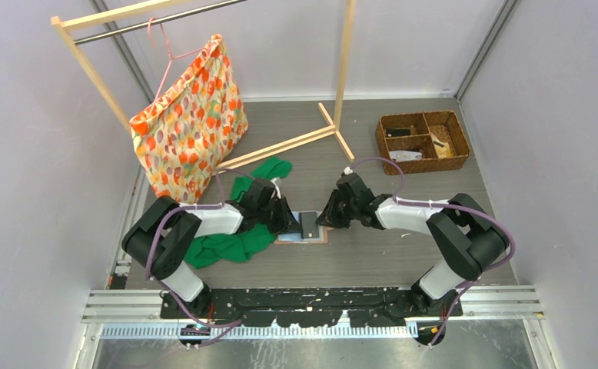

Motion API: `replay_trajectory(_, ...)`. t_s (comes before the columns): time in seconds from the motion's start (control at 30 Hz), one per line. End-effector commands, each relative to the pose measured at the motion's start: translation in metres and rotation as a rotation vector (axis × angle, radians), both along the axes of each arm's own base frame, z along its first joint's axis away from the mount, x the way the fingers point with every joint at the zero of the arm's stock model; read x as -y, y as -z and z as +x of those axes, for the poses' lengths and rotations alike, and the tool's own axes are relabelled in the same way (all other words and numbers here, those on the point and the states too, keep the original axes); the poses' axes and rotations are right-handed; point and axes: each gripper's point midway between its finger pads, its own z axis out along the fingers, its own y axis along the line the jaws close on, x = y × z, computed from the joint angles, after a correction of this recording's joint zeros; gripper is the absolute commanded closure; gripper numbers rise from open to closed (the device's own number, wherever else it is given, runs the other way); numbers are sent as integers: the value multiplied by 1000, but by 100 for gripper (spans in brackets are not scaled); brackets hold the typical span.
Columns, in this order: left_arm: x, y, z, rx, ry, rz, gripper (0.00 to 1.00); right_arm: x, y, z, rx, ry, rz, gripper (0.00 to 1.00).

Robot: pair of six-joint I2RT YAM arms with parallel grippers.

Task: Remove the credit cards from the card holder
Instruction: Remove the credit card from the card holder.

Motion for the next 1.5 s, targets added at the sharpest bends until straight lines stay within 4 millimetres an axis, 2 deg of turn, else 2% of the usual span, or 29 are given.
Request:
replay_trajectory(0.0, 5, -2, 9, 19, -16, -47, 90, 28, 35, -19, -82, 8, -155, 82)
replay_trajectory(0.13, 6, -1, 8, 16, -12, -49, 85, 29, 36, -20, -84, 7, -157, 82)
replay_trajectory(0.3, -3, 2, 9, 12, -26, -29, 99, 28, 35, -19, -83, 7, -156, 82)
replay_trajectory(0.63, -30, 2, 11, 17, -64, 4, 99, 28, 35, -19, -86, 6, -159, 82)
replay_trajectory(0.83, -33, 3, 8, 11, -49, 0, 99, 28, 34, -18, -83, 6, -160, 82)
replay_trajectory(0.93, -33, 3, 7, 9, -47, -1, 99, 26, 30, -17, -78, 7, -151, 82)
replay_trajectory(1.07, -32, 1, 6, 12, -37, -9, 100, 24, 16, -14, -52, 8, -135, 82)
replay_trajectory(1.1, -31, 1, 6, 13, -32, -12, 98, 25, 13, -12, -44, 10, -135, 82)
replay_trajectory(1.17, -29, -1, 6, 14, -25, -25, 85, 24, 6, -10, -31, 8, -137, 82)
replay_trajectory(1.23, -28, -3, 7, 17, -26, -39, 76, 23, 2, -9, -25, 9, -132, 82)
replay_trajectory(1.3, -26, -5, 8, 19, -29, -49, 73, 21, -3, -7, -16, 6, -122, 82)
replay_trajectory(1.47, -22, -5, 11, 12, -34, -70, 72, 15, -14, -5, 9, -22, -101, 81)
